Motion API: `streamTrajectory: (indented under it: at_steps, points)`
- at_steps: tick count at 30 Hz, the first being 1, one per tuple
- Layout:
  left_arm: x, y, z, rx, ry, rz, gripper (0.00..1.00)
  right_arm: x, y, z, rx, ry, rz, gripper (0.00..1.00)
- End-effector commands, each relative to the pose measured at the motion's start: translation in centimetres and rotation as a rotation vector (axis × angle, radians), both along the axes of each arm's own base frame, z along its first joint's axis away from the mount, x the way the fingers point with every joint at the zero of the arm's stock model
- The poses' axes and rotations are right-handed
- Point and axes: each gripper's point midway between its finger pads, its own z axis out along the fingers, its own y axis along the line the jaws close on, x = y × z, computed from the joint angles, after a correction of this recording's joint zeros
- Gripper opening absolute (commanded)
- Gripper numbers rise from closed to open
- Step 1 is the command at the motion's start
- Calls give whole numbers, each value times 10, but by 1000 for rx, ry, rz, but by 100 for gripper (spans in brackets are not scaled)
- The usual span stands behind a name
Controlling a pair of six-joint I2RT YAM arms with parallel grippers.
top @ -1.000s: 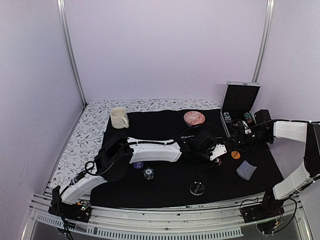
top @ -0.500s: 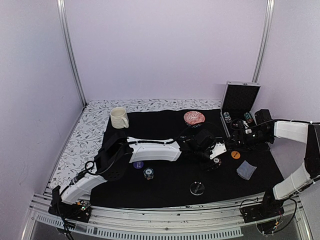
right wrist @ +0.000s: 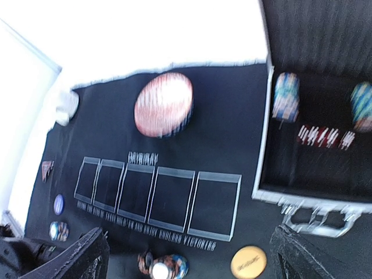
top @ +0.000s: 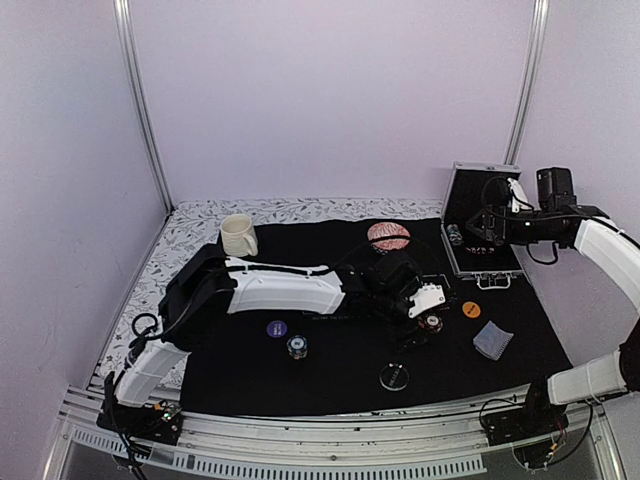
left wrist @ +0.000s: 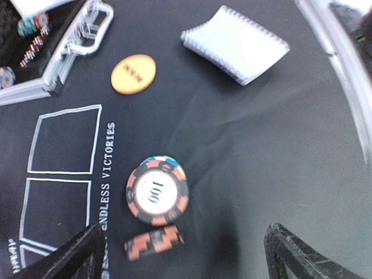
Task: Distribute texas hold em gaming equipment
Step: Pick up the poker chip from the poker table mat.
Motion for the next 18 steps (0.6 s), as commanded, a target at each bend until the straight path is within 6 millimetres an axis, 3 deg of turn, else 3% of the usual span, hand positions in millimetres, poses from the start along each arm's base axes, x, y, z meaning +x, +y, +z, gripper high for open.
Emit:
streamTrajectory:
  at_steps: [1,5,8,10,14,18]
  points:
    - [-10,7,71,-142,-4,-46,98,12,-12,52,-44,-167,-51,99]
    - [-6,37,80,-181,35,-33,96,-4,22,81,114,-245,123,99]
    - [8,61,76,-194,85,11,90,-19,39,80,202,-239,212,97]
    - [18,75,71,-190,120,55,86,-22,44,57,225,-151,182,88]
    - [28,94,59,-174,122,125,83,-30,51,-16,79,84,98,74]
    - [25,108,56,-175,126,178,84,-46,77,-54,-17,189,133,66]
